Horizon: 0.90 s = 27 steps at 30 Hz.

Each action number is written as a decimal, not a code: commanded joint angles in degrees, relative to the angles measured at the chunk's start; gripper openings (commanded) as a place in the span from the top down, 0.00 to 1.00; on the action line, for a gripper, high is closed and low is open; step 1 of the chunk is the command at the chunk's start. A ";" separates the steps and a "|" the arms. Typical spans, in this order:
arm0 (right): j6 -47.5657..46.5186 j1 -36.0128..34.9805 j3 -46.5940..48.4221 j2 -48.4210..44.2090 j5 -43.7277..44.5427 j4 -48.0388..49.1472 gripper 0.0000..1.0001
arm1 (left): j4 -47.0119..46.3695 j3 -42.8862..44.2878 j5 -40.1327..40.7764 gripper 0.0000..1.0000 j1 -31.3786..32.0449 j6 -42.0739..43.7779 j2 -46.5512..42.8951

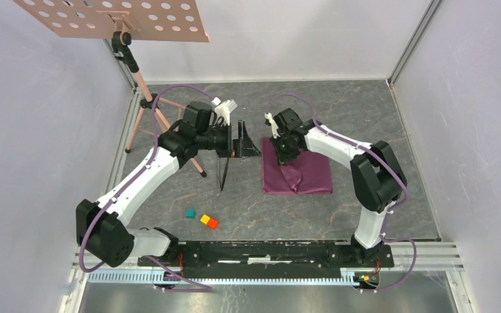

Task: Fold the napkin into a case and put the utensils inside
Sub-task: Fold the rectangle-folded napkin at the center of the board.

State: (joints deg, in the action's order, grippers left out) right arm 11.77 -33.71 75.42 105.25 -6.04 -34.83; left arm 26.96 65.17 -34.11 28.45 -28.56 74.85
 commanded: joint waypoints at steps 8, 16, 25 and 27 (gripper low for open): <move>2.74 -0.47 0.22 2.66 -6.31 6.35 1.00 | -0.64 -0.04 0.75 0.00 -0.45 3.02 -1.56; 3.30 -0.43 -0.75 3.61 -7.39 7.78 0.96 | -0.44 -0.05 1.24 0.00 -0.49 3.24 -1.55; 4.45 -0.08 -2.86 0.73 -11.16 12.21 0.63 | -0.42 -0.21 1.55 0.00 -0.50 3.42 -1.64; 5.43 0.37 -3.94 -1.24 -12.91 14.28 0.55 | -0.42 -0.22 1.64 0.00 -0.56 3.42 -1.64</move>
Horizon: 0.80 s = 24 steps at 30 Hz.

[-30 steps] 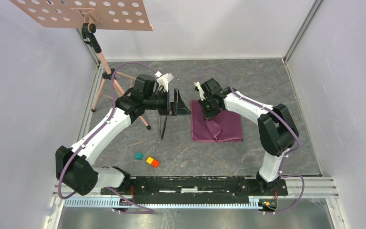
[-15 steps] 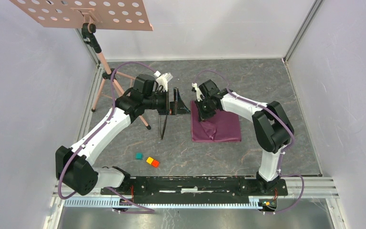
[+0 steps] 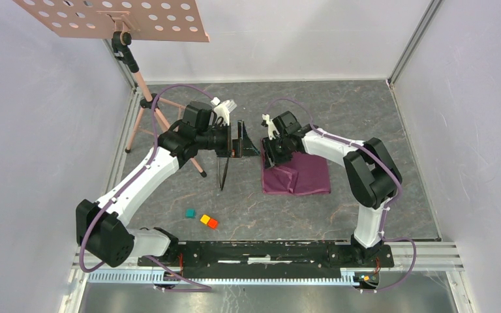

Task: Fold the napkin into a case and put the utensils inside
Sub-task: Fold the rectangle-folded napkin at the center of the board, then smooth out the square-folded napkin at the center of the board.

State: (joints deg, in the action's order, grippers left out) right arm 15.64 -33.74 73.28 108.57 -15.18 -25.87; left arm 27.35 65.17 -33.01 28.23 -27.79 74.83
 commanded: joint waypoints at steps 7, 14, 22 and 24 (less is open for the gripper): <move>2.74 3.63 -8.46 -12.05 -8.27 9.13 0.41 | -0.93 -0.30 0.94 0.00 -0.36 2.67 -1.90; 5.10 10.22 -25.84 -23.97 -11.06 18.66 0.34 | -0.39 -0.74 3.40 0.00 -0.26 3.18 -0.29; 6.00 14.63 -37.73 -29.33 -14.25 25.44 0.33 | -6.36 -15.52 -4.07 0.00 -0.20 -6.75 -3.34; 6.35 15.66 -39.45 -29.56 -14.77 28.15 0.34 | -12.49 -22.34 -5.53 0.00 0.07 -11.69 -5.92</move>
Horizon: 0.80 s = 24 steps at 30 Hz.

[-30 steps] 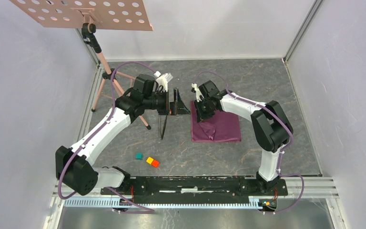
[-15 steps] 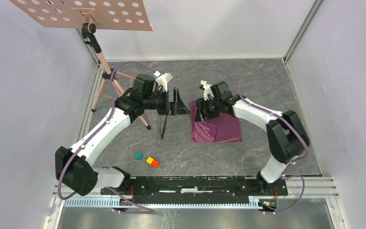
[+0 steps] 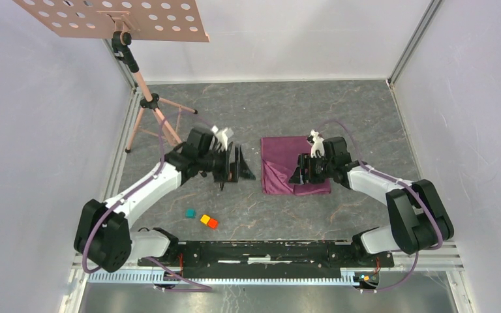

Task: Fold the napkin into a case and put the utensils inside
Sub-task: Smooth out the square-folded napkin at the center of the board.

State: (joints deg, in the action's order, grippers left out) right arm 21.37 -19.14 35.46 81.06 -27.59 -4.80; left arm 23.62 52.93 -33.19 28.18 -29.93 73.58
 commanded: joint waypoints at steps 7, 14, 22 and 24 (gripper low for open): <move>-0.11 1.47 -1.95 0.93 -6.50 10.02 0.39 | -10.86 -16.89 -1.95 0.01 0.40 -15.12 -11.06; -1.25 1.47 -4.61 1.75 -8.36 13.42 0.40 | -4.04 -15.16 4.42 0.00 0.50 -15.82 -16.00; 2.25 -0.37 -10.68 1.96 -12.71 24.74 0.41 | -3.15 -16.12 8.89 0.00 0.86 -20.51 -17.58; 2.77 -2.61 -10.90 1.77 -11.78 26.22 0.43 | -3.09 -15.79 9.73 0.00 1.08 -21.42 -18.14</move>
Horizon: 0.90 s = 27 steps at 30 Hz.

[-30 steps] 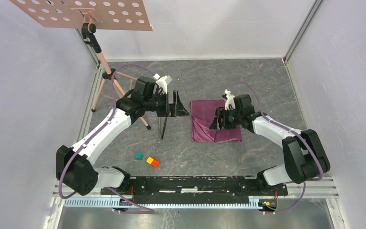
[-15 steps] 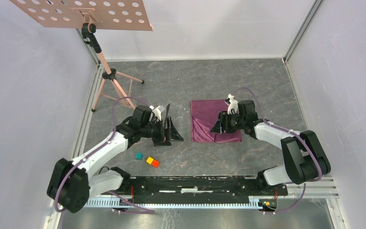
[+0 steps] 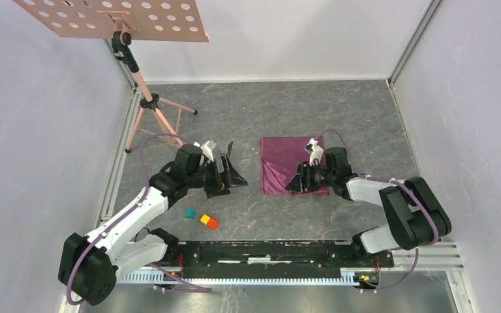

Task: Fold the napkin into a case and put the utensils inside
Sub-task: Smooth out the square-folded napkin at the center of the board.

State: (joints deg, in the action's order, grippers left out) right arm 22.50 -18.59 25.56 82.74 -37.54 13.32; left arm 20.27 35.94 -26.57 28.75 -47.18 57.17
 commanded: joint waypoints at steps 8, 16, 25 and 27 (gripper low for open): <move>-4.52 -14.46 2.10 -1.61 11.17 4.02 0.44 | 1.65 1.90 7.42 0.00 1.17 -3.79 -0.08; -7.35 -18.85 5.29 0.77 8.43 3.87 0.38 | -0.26 7.37 9.88 0.08 4.06 0.85 13.16; -7.22 -11.81 4.00 -9.30 15.06 -7.50 0.43 | -1.70 18.02 9.28 0.25 7.97 6.33 30.95; -8.06 -8.19 3.00 -12.80 16.22 -11.10 0.46 | -1.60 20.06 9.48 0.24 9.20 7.10 34.66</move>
State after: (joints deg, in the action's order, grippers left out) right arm 15.94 -32.10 29.93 76.51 -24.91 8.12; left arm 20.45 50.81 -17.80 35.42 -45.04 86.43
